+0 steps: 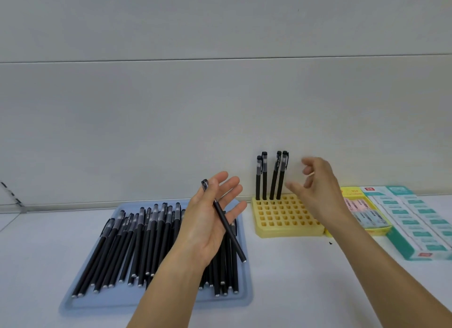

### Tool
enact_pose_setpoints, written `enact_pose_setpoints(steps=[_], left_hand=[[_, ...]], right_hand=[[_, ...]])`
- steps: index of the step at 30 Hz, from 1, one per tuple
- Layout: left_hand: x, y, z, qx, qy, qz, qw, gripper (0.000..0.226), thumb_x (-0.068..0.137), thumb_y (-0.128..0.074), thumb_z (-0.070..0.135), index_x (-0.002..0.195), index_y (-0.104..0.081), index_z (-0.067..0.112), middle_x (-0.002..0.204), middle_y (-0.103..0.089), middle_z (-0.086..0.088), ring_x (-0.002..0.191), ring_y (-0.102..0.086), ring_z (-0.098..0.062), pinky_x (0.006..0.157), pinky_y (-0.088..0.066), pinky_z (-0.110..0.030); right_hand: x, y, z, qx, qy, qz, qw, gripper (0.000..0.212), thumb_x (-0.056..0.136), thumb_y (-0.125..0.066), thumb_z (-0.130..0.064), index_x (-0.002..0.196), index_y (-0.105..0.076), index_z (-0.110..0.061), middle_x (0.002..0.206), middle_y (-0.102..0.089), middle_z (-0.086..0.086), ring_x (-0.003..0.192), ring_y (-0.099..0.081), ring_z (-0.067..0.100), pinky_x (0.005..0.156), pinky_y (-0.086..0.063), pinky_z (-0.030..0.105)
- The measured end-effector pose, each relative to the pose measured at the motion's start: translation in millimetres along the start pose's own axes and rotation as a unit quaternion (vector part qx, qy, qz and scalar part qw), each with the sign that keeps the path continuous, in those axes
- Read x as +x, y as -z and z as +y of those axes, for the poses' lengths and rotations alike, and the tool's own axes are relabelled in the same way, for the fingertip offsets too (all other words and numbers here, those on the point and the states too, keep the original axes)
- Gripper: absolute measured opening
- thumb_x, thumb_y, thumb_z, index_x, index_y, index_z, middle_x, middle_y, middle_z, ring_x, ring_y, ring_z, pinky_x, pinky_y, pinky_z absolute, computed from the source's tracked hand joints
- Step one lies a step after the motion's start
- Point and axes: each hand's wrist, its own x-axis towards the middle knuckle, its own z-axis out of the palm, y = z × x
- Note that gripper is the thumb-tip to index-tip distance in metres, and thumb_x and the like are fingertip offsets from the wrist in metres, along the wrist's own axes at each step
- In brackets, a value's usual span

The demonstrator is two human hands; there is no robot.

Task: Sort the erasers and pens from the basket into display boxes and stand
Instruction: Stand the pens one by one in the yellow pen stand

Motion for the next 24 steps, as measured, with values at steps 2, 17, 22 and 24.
enact_pose_setpoints(steps=[2,17,22,24], left_hand=[[-1,-7,-3,0.043,-0.013,-0.021,0.999,0.032,0.101,-0.042,0.034,0.121,-0.063,0.019,0.117,-0.07,-0.001,0.116,-0.062,-0.016,0.097,-0.051,-0.044],[37,-30,-18,0.633,-0.33,-0.111,0.692,0.053,0.104,-0.037,0.033,0.153,-0.019,0.026,0.16,-0.015,0.013,0.147,-0.006,0.001,0.121,-0.014,-0.03],[47,-24,-17,0.69,-0.328,-0.122,0.633,0.056,0.104,-0.04,0.023,0.154,-0.016,0.024,0.161,-0.007,0.013,0.148,-0.003,-0.002,0.121,-0.016,-0.035],[47,-24,-16,0.686,-0.328,-0.125,0.638,0.056,0.103,-0.041,0.022,0.154,-0.017,0.024,0.161,-0.009,0.013,0.148,-0.004,-0.002,0.121,-0.017,-0.034]], right_hand=[[-23,3,-20,0.035,0.054,0.018,0.998,0.026,0.088,-0.067,-0.024,0.112,-0.059,-0.022,0.101,-0.058,-0.004,0.075,-0.053,0.006,0.067,-0.041,0.021],[1,29,-2,0.159,0.033,0.031,0.986,0.014,0.085,-0.065,-0.008,0.079,-0.06,-0.02,0.078,-0.069,0.011,0.073,-0.069,0.024,0.062,-0.057,0.027],[11,17,5,0.109,0.036,0.0,0.993,0.017,0.087,-0.064,-0.007,0.079,-0.059,-0.021,0.075,-0.068,0.007,0.07,-0.07,0.016,0.072,-0.059,0.04],[13,14,7,0.105,0.031,-0.011,0.994,0.014,0.087,-0.064,-0.008,0.08,-0.06,-0.019,0.074,-0.068,0.006,0.068,-0.07,0.015,0.073,-0.059,0.045]])
